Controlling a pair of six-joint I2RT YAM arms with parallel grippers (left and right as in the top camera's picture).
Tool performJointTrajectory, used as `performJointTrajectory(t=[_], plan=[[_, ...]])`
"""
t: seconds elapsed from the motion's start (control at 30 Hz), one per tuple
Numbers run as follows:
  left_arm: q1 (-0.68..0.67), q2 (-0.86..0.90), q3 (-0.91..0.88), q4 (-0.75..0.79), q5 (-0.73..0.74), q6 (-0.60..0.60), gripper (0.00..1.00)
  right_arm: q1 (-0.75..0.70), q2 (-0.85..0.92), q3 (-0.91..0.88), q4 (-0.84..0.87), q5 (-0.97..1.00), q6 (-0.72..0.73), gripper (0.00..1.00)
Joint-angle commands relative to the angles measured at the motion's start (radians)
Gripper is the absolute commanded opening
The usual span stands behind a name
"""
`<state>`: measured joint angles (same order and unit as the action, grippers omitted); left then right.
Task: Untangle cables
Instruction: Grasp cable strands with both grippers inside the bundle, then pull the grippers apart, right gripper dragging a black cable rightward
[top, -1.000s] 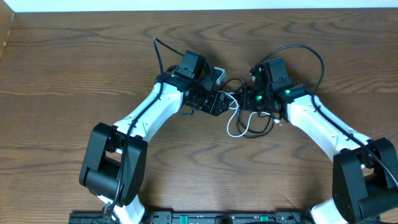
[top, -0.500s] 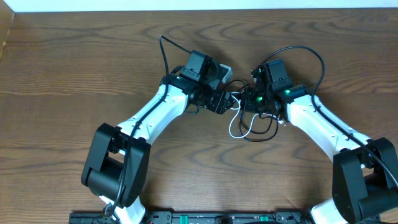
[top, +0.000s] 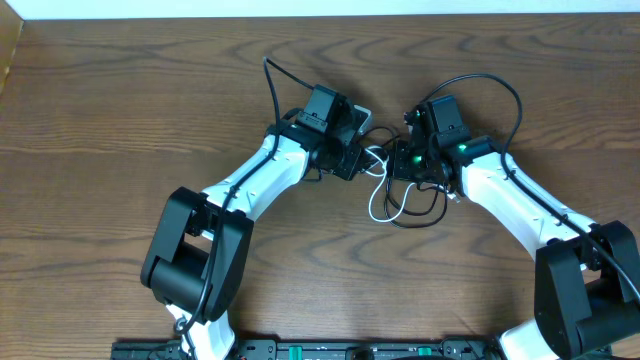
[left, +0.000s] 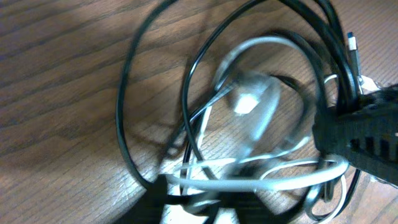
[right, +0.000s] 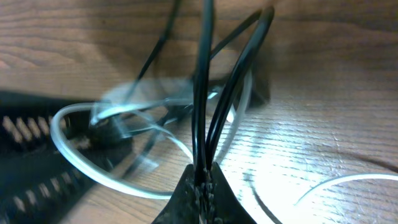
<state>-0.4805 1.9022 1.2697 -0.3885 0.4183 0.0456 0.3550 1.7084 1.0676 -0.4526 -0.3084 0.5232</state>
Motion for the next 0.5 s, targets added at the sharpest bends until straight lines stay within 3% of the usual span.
performJointTrajectory(t=[0.0, 0.23, 0.47], plan=[[-0.005, 0.003, 0.004, -0.013, -0.008, -0.002, 0.08, 0.002, 0.013, 0.016, -0.019, 0.039, 0.004, 0.01], [0.075, -0.077, 0.004, -0.123, -0.011, -0.001, 0.07, -0.052, 0.012, 0.016, -0.123, 0.207, 0.049, 0.01], [0.25, -0.301, 0.004, -0.275, -0.011, -0.001, 0.08, -0.188, 0.012, 0.016, -0.137, 0.247, 0.048, 0.01]])
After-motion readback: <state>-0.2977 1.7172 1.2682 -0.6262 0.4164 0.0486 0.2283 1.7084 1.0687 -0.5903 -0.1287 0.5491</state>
